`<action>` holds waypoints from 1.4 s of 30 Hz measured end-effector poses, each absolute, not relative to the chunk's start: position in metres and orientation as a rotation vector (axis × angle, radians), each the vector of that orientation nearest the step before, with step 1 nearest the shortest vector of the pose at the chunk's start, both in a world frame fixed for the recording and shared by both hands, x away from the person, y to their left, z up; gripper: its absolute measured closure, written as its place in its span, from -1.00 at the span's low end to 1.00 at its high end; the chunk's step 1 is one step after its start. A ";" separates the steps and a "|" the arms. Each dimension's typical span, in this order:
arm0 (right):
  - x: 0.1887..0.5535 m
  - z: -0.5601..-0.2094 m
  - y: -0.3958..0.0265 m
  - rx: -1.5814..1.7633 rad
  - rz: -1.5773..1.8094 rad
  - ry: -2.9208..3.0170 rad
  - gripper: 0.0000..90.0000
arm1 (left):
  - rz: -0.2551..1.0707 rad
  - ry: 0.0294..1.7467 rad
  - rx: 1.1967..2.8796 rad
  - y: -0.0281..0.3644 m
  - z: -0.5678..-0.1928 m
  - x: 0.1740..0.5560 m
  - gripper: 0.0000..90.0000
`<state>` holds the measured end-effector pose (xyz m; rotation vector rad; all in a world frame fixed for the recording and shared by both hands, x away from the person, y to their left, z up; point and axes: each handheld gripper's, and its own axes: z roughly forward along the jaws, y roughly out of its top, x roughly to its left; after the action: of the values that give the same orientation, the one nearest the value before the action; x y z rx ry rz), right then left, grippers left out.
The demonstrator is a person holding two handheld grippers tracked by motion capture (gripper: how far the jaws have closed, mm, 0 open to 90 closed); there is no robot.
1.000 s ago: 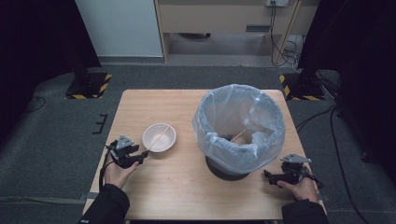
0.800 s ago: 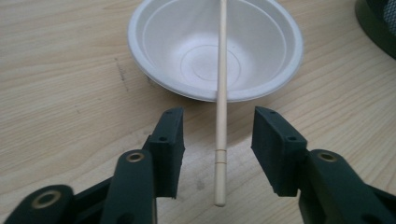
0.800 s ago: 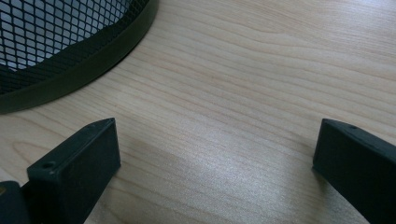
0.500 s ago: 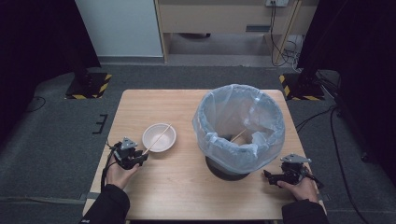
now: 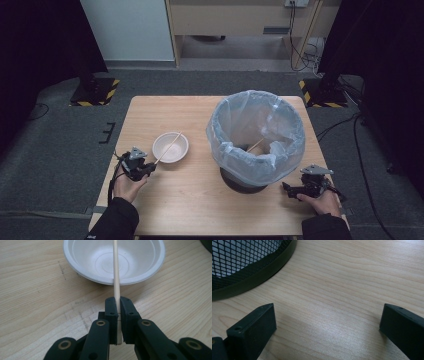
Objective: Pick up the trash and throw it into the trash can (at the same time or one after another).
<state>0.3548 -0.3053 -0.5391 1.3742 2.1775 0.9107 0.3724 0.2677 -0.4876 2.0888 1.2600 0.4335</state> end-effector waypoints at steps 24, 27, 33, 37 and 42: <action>0.355 -0.539 -0.305 1.374 0.911 2.178 -0.98 | 0.517 1.173 1.880 0.271 -0.450 0.358 0.89; 0.355 -0.539 -0.305 1.375 0.911 2.178 -0.98 | 0.523 1.171 1.861 0.272 -0.447 0.357 0.89; 0.355 -0.539 -0.305 1.373 0.911 2.179 -0.98 | 0.535 1.157 1.814 0.275 -0.438 0.355 0.89; 0.355 -0.539 -0.305 1.372 0.911 2.179 -0.98 | 0.551 1.144 1.787 0.276 -0.432 0.352 0.89; 0.355 -0.539 -0.305 1.371 0.911 2.180 -0.98 | 0.558 1.131 1.766 0.277 -0.426 0.350 0.89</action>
<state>0.3552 -0.3052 -0.5392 1.3709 2.1800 0.9110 0.3503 0.2768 -0.4258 1.7657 1.1313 0.5583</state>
